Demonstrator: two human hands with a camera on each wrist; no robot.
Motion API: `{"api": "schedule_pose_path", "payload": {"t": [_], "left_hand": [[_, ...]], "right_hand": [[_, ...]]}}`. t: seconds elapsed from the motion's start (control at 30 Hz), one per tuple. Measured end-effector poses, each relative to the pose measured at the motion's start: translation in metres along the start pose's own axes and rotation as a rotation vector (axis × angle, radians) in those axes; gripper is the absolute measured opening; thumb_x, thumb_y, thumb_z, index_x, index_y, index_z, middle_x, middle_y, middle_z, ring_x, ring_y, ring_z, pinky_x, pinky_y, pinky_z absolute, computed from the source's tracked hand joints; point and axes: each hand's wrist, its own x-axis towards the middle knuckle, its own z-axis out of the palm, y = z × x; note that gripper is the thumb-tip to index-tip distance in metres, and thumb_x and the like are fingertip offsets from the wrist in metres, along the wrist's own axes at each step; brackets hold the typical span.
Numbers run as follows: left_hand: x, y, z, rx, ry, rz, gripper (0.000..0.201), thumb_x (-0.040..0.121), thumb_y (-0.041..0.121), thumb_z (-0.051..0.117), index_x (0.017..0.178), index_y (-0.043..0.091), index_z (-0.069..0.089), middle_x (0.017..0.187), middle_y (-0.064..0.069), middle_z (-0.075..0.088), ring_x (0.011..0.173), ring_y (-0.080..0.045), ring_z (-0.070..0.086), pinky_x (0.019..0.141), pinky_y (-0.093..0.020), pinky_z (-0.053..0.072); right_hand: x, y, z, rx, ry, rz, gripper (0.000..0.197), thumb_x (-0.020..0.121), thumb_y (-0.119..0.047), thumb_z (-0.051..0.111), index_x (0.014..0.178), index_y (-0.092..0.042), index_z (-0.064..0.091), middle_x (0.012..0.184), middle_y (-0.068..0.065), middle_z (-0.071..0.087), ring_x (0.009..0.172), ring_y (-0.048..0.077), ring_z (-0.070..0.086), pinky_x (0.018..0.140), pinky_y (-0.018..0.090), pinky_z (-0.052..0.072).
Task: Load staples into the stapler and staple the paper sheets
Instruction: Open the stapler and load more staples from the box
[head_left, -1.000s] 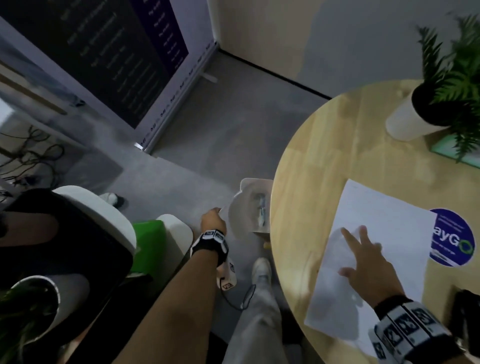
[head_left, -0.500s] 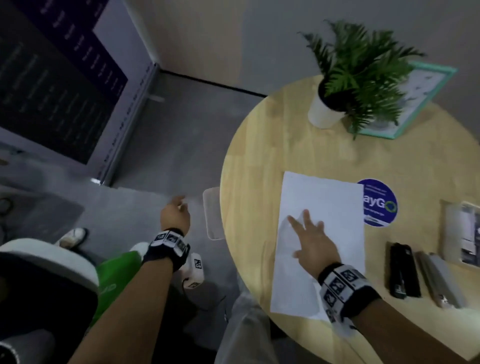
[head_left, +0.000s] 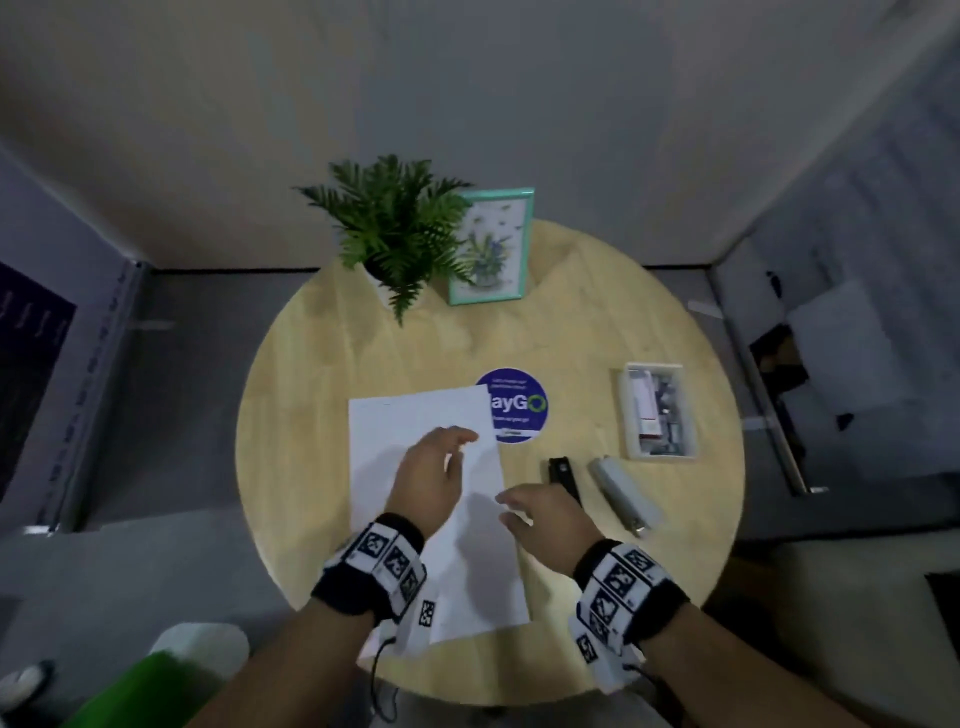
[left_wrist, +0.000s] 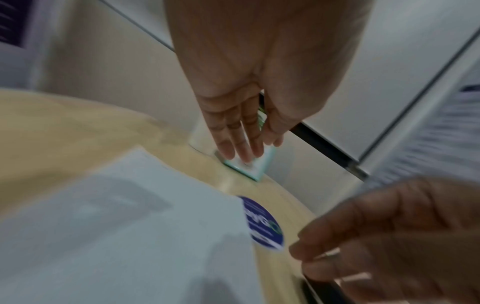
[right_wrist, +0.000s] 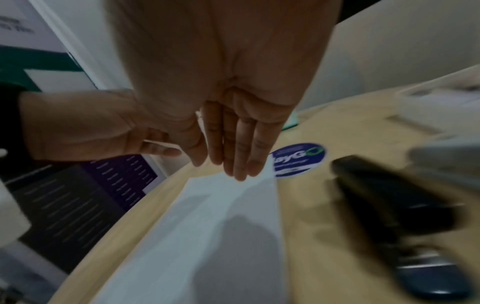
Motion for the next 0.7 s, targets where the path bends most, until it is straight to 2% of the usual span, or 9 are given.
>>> {"api": "schedule_pose_path", "payload": {"t": [0.1, 0.17, 0.23, 0.3, 0.43, 0.5, 0.53, 0.63, 0.7], "left_hand": [[0.011, 0.026, 0.068, 0.181, -0.257, 0.056, 0.044, 0.085, -0.005, 0.046, 0.118, 0.019, 0.061, 0.130, -0.006, 0.056, 0.120, -0.023, 0.052, 0.102, -0.034, 0.042], [0.017, 0.035, 0.104, 0.405, -0.423, 0.080, 0.048, 0.085, -0.001, 0.049, 0.126, 0.024, 0.057, 0.147, -0.006, 0.039, 0.136, -0.028, 0.035, 0.110, -0.038, 0.035], [0.023, 0.039, 0.129, 0.572, -0.543, 0.108, 0.046, 0.086, 0.008, 0.059, 0.126, 0.030, 0.056, 0.157, -0.004, 0.022, 0.144, -0.031, 0.018, 0.115, -0.045, 0.029], [0.028, 0.045, 0.145, 0.681, -0.599, 0.106, 0.040, 0.085, 0.019, 0.065, 0.121, 0.034, 0.059, 0.160, -0.004, 0.015, 0.147, -0.035, 0.010, 0.117, -0.049, 0.023], [0.031, 0.053, 0.153, 0.685, -0.596, 0.018, 0.035, 0.087, 0.019, 0.061, 0.122, 0.022, 0.060, 0.154, -0.009, 0.028, 0.140, -0.032, 0.027, 0.116, -0.041, 0.028], [0.028, 0.056, 0.148, 0.633, -0.558, -0.008, 0.032, 0.087, 0.016, 0.058, 0.119, 0.023, 0.061, 0.154, -0.009, 0.028, 0.137, -0.031, 0.031, 0.115, -0.040, 0.029], [0.026, 0.057, 0.145, 0.573, -0.534, -0.033, 0.033, 0.087, 0.014, 0.057, 0.119, 0.023, 0.062, 0.153, -0.011, 0.029, 0.137, -0.032, 0.033, 0.114, -0.038, 0.029], [0.016, 0.066, 0.138, 0.319, -0.420, -0.090, 0.033, 0.086, 0.005, 0.059, 0.109, 0.027, 0.065, 0.138, -0.016, 0.047, 0.127, -0.032, 0.046, 0.103, -0.024, 0.032], [0.008, 0.070, 0.137, 0.117, -0.286, -0.089, 0.048, 0.083, 0.003, 0.065, 0.096, 0.049, 0.060, 0.120, -0.011, 0.059, 0.115, -0.028, 0.055, 0.099, -0.027, 0.038]], "right_hand": [[-0.023, 0.044, -0.032, -0.034, 0.033, 0.050, 0.022, 0.093, -0.019, 0.050, 0.086, -0.013, 0.070, 0.090, 0.004, 0.073, 0.089, 0.024, 0.067, 0.078, 0.028, 0.048], [-0.035, 0.073, -0.048, -0.023, 0.049, 0.075, 0.024, 0.091, -0.017, 0.051, 0.076, -0.018, 0.069, 0.077, -0.001, 0.069, 0.079, 0.023, 0.064, 0.069, 0.024, 0.044], [-0.043, 0.100, -0.061, -0.006, 0.048, 0.088, 0.024, 0.090, -0.017, 0.050, 0.077, -0.018, 0.071, 0.074, 0.000, 0.067, 0.077, 0.024, 0.063, 0.068, 0.026, 0.045], [-0.048, 0.122, -0.070, 0.010, 0.048, 0.092, 0.024, 0.091, -0.020, 0.051, 0.093, -0.014, 0.074, 0.090, 0.006, 0.073, 0.083, 0.024, 0.066, 0.076, 0.029, 0.051], [-0.052, 0.152, -0.081, 0.116, 0.068, 0.074, 0.022, 0.091, -0.016, 0.054, 0.094, -0.013, 0.075, 0.096, 0.005, 0.074, 0.079, 0.014, 0.065, 0.073, 0.019, 0.048], [-0.050, 0.161, -0.082, 0.178, 0.097, 0.065, 0.021, 0.090, -0.014, 0.056, 0.095, -0.014, 0.076, 0.097, 0.000, 0.074, 0.074, 0.003, 0.061, 0.073, 0.009, 0.044], [-0.049, 0.165, -0.081, 0.207, 0.102, 0.068, 0.021, 0.090, -0.014, 0.056, 0.098, -0.014, 0.075, 0.101, 0.000, 0.074, 0.077, 0.001, 0.062, 0.076, 0.009, 0.046], [-0.046, 0.169, -0.078, 0.328, 0.102, 0.078, 0.023, 0.093, -0.021, 0.055, 0.109, -0.016, 0.070, 0.112, 0.002, 0.072, 0.095, 0.013, 0.067, 0.091, 0.028, 0.053], [-0.046, 0.164, -0.079, 0.385, 0.098, 0.067, 0.027, 0.095, -0.028, 0.053, 0.117, -0.017, 0.065, 0.114, -0.001, 0.068, 0.102, 0.016, 0.065, 0.095, 0.032, 0.050]]}}
